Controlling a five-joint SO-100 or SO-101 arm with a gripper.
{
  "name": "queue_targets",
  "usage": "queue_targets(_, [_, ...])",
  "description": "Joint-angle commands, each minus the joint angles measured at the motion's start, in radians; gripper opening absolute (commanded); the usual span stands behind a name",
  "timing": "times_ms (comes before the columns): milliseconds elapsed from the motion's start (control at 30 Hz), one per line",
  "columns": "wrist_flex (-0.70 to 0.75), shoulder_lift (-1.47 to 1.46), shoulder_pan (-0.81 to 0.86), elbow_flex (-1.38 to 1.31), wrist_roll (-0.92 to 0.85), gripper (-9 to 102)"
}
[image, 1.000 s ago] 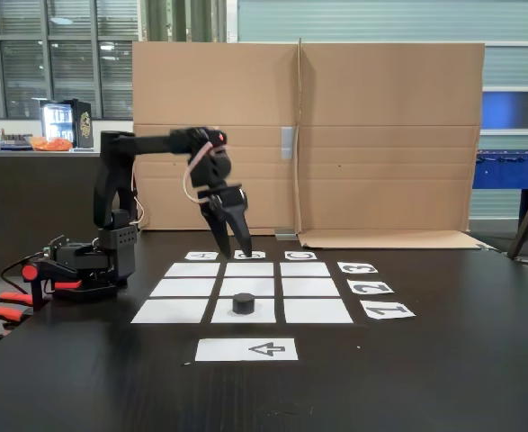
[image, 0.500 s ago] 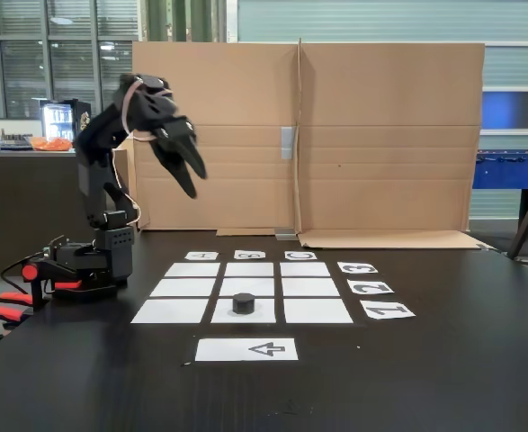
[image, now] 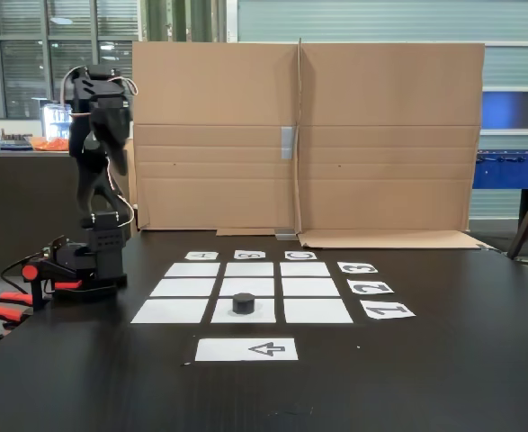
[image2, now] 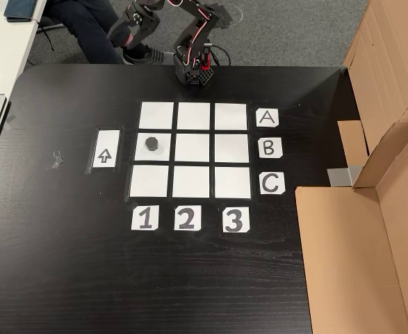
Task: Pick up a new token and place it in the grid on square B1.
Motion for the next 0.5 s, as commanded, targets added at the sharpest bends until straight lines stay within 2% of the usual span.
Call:
queue_targets(0, [-0.009, 0.069, 0.095, 0.037, -0.052, 29])
queue_targets(233, [-0.052, 0.224, 0.236, 0.225, -0.087, 27])
queue_targets(467, [-0.137, 0.334, 0.307, 0.436, -0.091, 23])
